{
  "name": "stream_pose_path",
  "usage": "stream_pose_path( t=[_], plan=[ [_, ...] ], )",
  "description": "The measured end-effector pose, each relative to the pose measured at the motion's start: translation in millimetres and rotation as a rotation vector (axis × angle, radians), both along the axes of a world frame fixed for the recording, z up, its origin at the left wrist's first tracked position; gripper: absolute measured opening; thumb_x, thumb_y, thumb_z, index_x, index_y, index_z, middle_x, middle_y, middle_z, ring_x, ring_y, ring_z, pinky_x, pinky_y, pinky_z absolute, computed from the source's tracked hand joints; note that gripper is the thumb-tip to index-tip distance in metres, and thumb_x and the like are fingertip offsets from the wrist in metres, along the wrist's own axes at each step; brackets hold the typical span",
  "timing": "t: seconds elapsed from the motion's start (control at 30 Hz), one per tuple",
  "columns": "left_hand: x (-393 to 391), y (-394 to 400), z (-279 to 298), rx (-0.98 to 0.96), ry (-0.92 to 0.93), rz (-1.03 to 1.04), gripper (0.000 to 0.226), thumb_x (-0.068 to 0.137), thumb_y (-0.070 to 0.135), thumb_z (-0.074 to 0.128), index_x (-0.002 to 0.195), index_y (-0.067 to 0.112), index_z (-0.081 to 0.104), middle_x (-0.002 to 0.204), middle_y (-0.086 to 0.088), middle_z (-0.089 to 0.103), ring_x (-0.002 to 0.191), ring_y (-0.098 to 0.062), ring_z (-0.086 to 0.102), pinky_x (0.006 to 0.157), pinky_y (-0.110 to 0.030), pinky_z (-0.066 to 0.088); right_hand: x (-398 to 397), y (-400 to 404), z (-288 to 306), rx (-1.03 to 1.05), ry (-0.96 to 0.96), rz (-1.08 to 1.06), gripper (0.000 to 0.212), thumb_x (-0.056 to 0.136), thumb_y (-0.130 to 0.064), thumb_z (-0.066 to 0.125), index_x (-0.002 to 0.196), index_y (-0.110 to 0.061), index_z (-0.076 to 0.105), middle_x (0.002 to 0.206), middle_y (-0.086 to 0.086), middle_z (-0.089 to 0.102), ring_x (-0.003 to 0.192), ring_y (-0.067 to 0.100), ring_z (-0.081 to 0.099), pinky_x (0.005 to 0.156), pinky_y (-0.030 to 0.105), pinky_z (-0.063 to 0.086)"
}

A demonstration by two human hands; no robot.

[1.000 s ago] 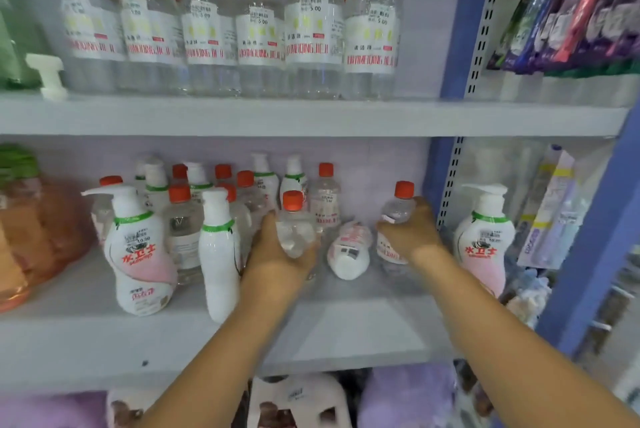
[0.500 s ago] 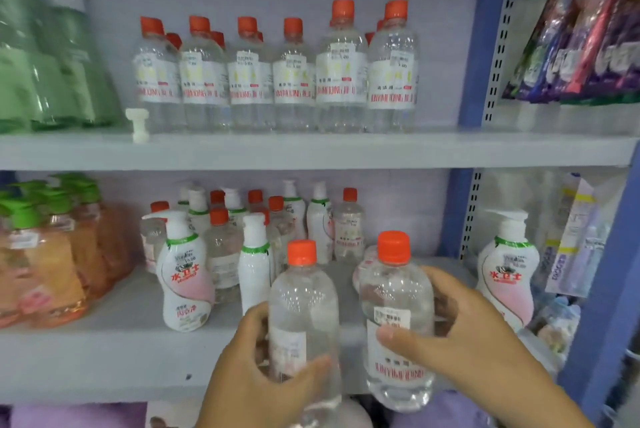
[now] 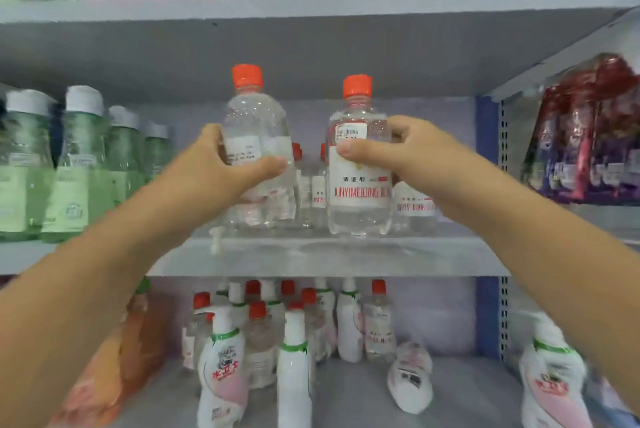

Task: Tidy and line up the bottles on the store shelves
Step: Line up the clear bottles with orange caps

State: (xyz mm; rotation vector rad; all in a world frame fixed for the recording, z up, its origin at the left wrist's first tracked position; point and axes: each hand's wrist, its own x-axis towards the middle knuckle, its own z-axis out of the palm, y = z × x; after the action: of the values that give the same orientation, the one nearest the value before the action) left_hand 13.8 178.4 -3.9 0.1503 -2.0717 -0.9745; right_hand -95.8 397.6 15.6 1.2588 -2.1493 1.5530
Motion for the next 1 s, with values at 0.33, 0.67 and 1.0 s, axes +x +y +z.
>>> stream_pose_path(
  t=[0.33, 0.67, 1.0],
  plan=[
    [-71, -62, 12, -0.046, -0.416, -0.122, 0.043, 0.073, 0.032, 0.091, 0.107, 0.024, 0.066, 0.102, 0.0, 0.077, 0.09, -0.016, 0.075, 0.077, -0.031, 0.061, -60, -59, -4, 0.256, 0.101, -0.347, 0.082, 0.054, -0.072, 0.083, 0.118, -0.023, 0.064, 0.108, -0.006, 0.072, 0.094, 0.016, 0.071, 0.082, 0.039, 0.06],
    [-112, -70, 11, -0.281, -0.516, -0.096, 0.061, 0.073, 0.063, 0.081, 0.115, 0.033, 0.05, 0.103, 0.003, 0.073, 0.082, -0.017, 0.077, 0.083, -0.035, 0.063, -60, -81, 6, 0.519, 0.576, -0.659, 0.109, 0.077, -0.065, 0.076, 0.158, -0.017, 0.022, 0.129, 0.008, 0.054, 0.131, 0.029, 0.038, 0.107, 0.041, 0.034],
    [-137, -89, -6, -0.151, -0.465, -0.221, 0.075, 0.067, 0.074, 0.079, 0.122, 0.037, 0.043, 0.116, 0.014, 0.064, 0.104, -0.012, 0.068, 0.082, -0.031, 0.059, -94, -99, 22, 0.699, 0.769, -0.812, 0.098, 0.071, -0.091, 0.053, 0.144, -0.026, 0.04, 0.13, -0.001, 0.056, 0.127, 0.025, 0.041, 0.106, 0.045, 0.03]
  ],
)
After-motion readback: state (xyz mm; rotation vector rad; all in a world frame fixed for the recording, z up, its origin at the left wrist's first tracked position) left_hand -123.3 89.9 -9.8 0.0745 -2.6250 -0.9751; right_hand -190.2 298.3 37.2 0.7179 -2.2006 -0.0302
